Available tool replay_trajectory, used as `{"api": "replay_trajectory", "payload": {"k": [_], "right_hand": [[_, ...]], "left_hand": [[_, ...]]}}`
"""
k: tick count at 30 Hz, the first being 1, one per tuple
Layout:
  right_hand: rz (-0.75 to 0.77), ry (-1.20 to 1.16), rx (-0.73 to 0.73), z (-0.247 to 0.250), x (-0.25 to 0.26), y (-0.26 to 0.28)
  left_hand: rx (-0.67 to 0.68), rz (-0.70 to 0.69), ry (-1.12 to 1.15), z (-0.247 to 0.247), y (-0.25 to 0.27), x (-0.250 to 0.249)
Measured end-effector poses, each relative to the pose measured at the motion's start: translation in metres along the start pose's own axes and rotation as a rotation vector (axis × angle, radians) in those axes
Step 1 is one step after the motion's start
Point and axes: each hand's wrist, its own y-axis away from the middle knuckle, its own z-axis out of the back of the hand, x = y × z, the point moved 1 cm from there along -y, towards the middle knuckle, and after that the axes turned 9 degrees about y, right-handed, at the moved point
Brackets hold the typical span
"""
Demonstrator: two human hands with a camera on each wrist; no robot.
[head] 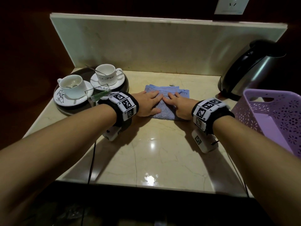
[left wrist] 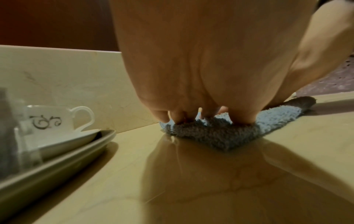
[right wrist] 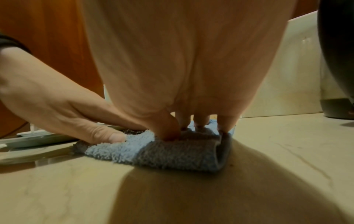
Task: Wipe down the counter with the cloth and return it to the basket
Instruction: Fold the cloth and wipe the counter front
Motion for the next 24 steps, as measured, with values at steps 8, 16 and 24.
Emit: {"api": "replay_trajectory", "payload": {"k": [8, 16, 24], "right_hand": [[0.005, -0.004, 0.0, -0.009, 0.008, 0.008], [0.016, -0.001, -0.021, -0.017, 0.017, 0.015], [0.018, 0.022, 0.005, -0.021, 0.027, 0.029]], "left_hand": [[-0.004, -0.02, -0.005, -0.007, 0.015, -0.006], [0.01, -0.01, 0.012, -0.015, 0.027, -0.009], [0.007, 0.0, 0.048, -0.025, 0.038, -0.009]]}}
